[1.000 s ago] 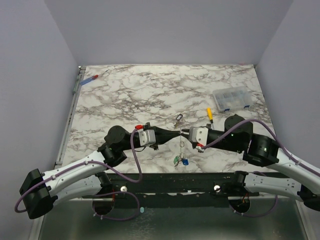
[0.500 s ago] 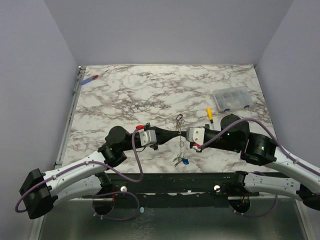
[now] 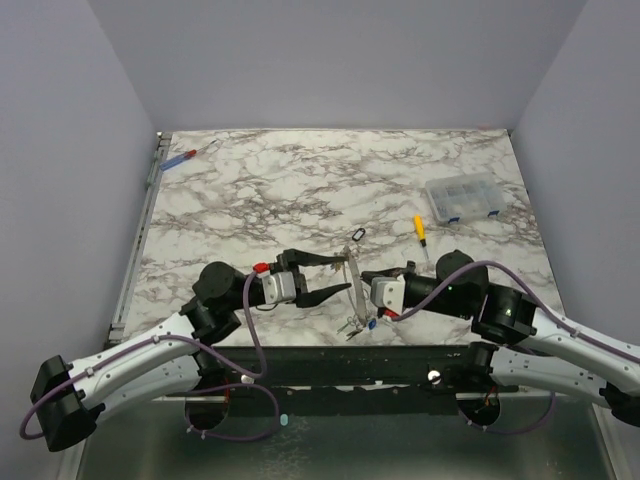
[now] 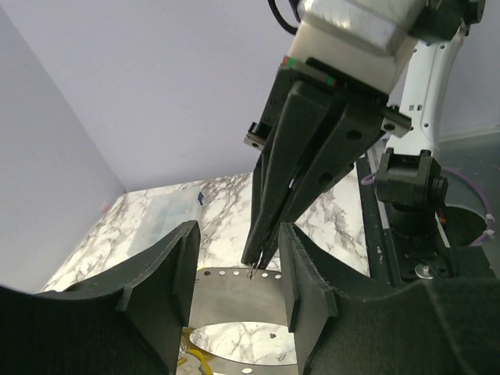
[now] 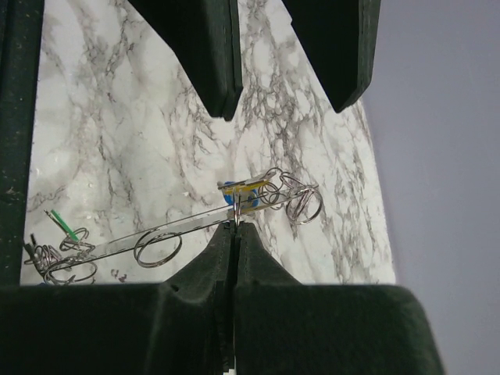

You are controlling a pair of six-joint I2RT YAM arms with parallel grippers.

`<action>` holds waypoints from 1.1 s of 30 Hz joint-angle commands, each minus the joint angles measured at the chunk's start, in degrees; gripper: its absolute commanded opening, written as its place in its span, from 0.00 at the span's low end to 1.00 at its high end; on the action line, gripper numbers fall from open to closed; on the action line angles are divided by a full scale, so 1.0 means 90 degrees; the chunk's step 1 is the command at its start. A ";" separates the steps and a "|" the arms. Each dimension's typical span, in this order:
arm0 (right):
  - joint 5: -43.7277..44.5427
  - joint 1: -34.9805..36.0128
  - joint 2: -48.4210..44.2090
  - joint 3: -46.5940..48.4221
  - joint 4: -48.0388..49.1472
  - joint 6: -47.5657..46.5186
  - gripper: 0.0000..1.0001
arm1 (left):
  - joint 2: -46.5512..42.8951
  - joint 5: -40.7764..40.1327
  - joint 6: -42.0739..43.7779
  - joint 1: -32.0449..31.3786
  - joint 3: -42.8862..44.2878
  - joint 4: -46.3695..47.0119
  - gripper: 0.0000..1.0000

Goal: Put the keys on the keyring

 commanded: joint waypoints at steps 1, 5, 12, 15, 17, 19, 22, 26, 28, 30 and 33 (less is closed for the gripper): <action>0.0109 0.0048 -0.0383 -0.0448 0.1445 -0.0526 0.01 | -0.0409 -0.0203 0.0320 -0.0040 0.0115 -0.1118 0.52; -0.0041 0.0047 -0.0645 -0.0895 0.2127 -0.0436 0.01 | -0.0787 -0.0639 0.0347 -0.0044 0.0175 -0.1769 0.52; -0.0384 0.0042 -0.0972 -0.1430 0.3249 0.0026 0.01 | -0.1470 -0.1100 -0.0058 -0.0042 0.0016 -0.1962 0.56; -0.0561 0.0041 -0.1135 -0.1783 0.4036 0.0134 0.01 | -0.1643 -0.1125 -0.0161 -0.0040 -0.0008 -0.2105 0.56; -0.0557 0.0045 -0.1091 -0.1859 0.4219 0.0036 0.00 | -0.1701 -0.1206 -0.0222 -0.0040 0.0017 -0.2229 0.56; -0.0581 0.0039 -0.1082 -0.1974 0.4452 -0.0157 0.01 | -0.1727 -0.1260 -0.0243 -0.0040 0.0060 -0.2363 0.56; -0.0735 0.0044 -0.1002 -0.2159 0.4734 -0.0604 0.01 | -0.1718 -0.1420 -0.0281 -0.0040 0.0120 -0.2494 0.56; -0.0898 0.0051 -0.0929 -0.2407 0.5168 -0.0877 0.01 | -0.1666 -0.2004 -0.0590 -0.0040 0.0207 -0.2609 0.56; -0.0792 0.0043 -0.0907 -0.2481 0.5494 -0.0846 0.01 | -0.1601 -0.2327 -0.0733 -0.0045 0.0289 -0.2676 0.56; -0.0480 0.0043 -0.0872 -0.2533 0.5928 -0.0551 0.01 | -0.1535 -0.2607 -0.0899 -0.0041 0.0378 -0.2743 0.56; 0.0448 0.0039 -0.0512 -0.2284 0.6223 -0.0170 0.01 | -0.1395 -0.3052 -0.1154 -0.0045 0.0550 -0.2866 0.56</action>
